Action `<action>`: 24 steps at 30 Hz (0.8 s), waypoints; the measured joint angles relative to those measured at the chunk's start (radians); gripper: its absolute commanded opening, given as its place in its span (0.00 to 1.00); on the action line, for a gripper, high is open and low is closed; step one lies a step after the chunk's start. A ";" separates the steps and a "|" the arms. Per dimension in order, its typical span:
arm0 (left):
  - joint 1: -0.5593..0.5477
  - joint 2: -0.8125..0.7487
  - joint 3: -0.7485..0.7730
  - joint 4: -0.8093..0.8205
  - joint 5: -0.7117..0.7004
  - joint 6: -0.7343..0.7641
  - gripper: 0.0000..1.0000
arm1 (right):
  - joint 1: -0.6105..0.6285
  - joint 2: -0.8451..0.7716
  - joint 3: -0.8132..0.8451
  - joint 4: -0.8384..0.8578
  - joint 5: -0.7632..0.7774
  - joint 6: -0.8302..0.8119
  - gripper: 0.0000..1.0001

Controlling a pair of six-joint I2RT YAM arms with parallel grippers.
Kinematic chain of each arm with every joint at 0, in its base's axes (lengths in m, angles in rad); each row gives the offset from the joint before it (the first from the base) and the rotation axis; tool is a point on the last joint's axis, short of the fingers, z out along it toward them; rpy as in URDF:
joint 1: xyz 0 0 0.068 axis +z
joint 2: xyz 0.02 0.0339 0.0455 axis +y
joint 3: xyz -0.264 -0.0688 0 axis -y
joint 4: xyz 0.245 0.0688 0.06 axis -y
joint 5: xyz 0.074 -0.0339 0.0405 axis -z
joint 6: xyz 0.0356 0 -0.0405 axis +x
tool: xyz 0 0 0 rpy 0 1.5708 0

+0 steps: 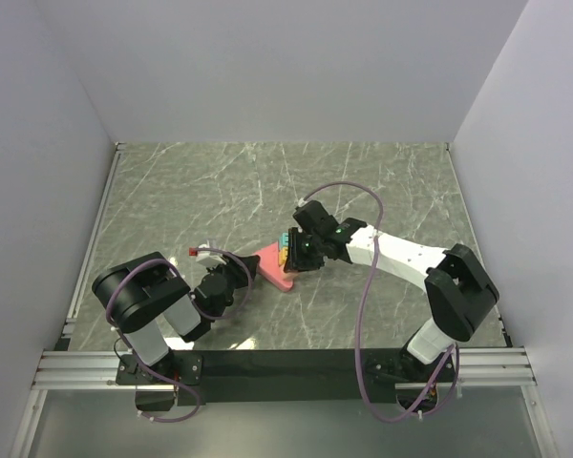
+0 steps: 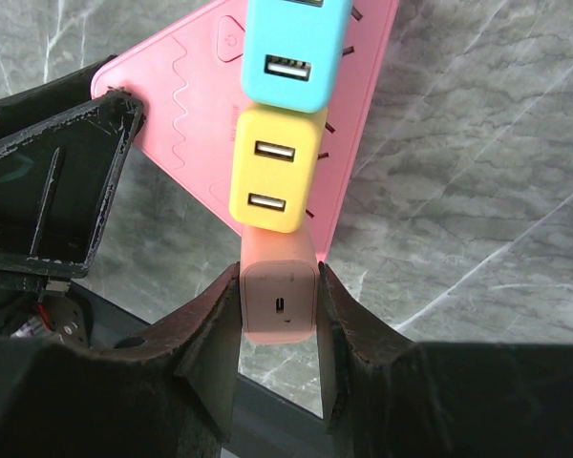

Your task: Insert the plug

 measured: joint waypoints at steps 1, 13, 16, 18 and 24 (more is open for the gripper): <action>0.000 0.000 -0.001 0.000 -0.003 0.000 0.00 | 0.001 0.002 0.001 0.000 0.001 0.001 0.00; -0.006 0.000 -0.005 -0.002 -0.013 0.004 0.00 | 0.037 0.035 0.073 -0.080 0.081 0.004 0.00; -0.010 0.000 -0.006 -0.001 -0.020 0.004 0.00 | 0.043 0.042 0.085 -0.095 0.097 0.003 0.00; -0.012 0.000 -0.008 -0.001 -0.024 0.004 0.00 | 0.045 0.045 0.088 -0.096 0.098 0.004 0.00; -0.016 0.000 -0.010 -0.002 -0.031 0.011 0.00 | 0.065 0.049 0.093 -0.099 0.124 0.010 0.00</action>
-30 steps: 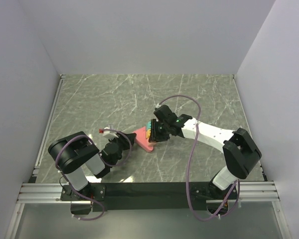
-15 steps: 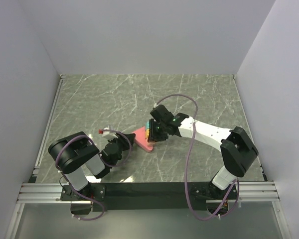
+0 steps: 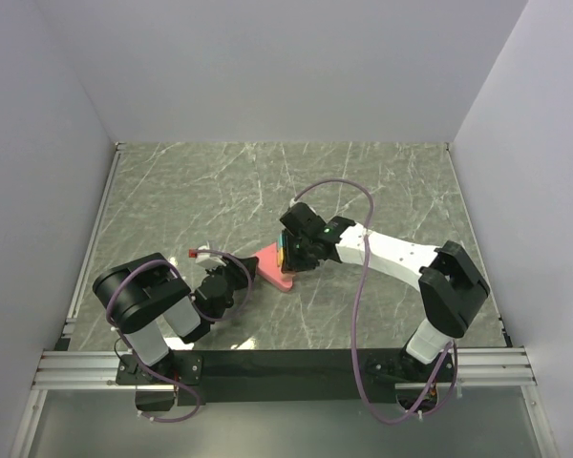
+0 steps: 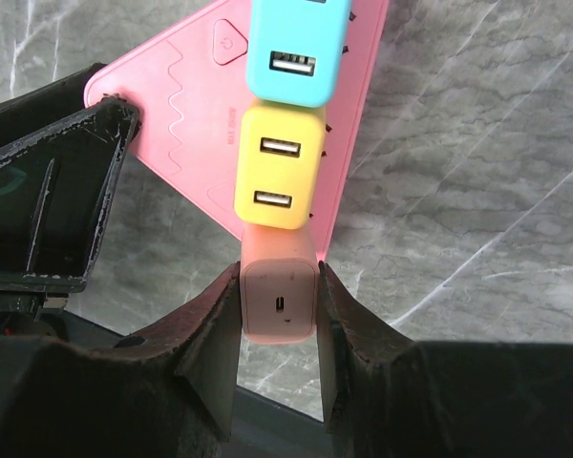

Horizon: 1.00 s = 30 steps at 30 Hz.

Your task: Insert the plug

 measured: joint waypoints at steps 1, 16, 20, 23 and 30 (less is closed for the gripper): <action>0.000 0.000 0.000 -0.001 -0.001 0.002 0.00 | 0.002 0.000 0.000 0.000 0.006 0.002 0.00; -0.008 0.003 -0.006 0.003 -0.025 0.056 0.01 | 0.023 0.044 0.053 -0.036 0.038 0.005 0.00; -0.007 0.004 -0.006 0.008 -0.031 0.062 0.00 | 0.031 0.066 0.087 -0.061 0.054 0.001 0.00; -0.007 0.006 -0.006 0.012 -0.033 0.064 0.00 | 0.035 0.081 0.101 -0.069 0.069 -0.002 0.00; -0.007 0.031 -0.006 0.047 -0.034 0.064 0.00 | 0.056 0.104 0.122 -0.081 0.115 0.002 0.00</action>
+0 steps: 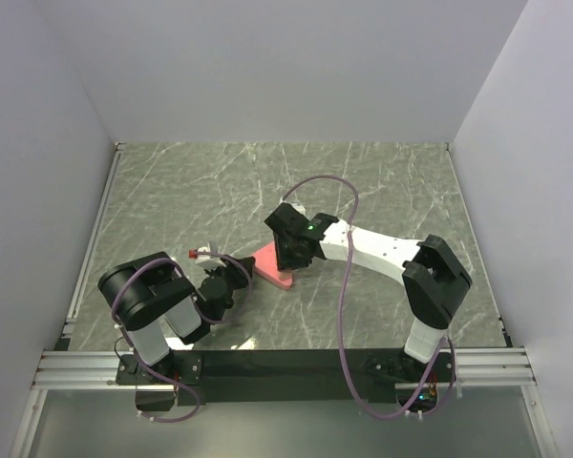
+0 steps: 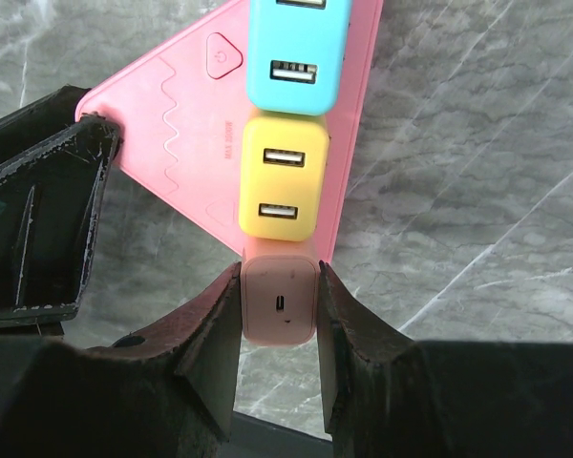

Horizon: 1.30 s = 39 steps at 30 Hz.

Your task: Insert the plug

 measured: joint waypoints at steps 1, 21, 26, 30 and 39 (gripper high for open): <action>0.000 0.005 0.000 0.007 0.000 0.000 0.00 | 0.002 0.000 0.000 0.000 0.004 0.002 0.00; 0.000 0.018 0.000 0.028 -0.006 0.000 0.00 | 0.009 0.001 -0.007 0.010 0.019 0.015 0.00; 0.000 0.018 0.000 0.029 -0.007 0.000 0.00 | 0.015 0.000 -0.009 0.013 0.030 0.021 0.00; 0.000 0.022 0.000 0.034 -0.007 0.000 0.00 | 0.023 0.007 -0.010 0.022 0.043 0.023 0.00; 0.000 0.024 0.000 0.038 -0.009 0.000 0.01 | 0.029 0.012 -0.013 0.030 0.054 0.027 0.00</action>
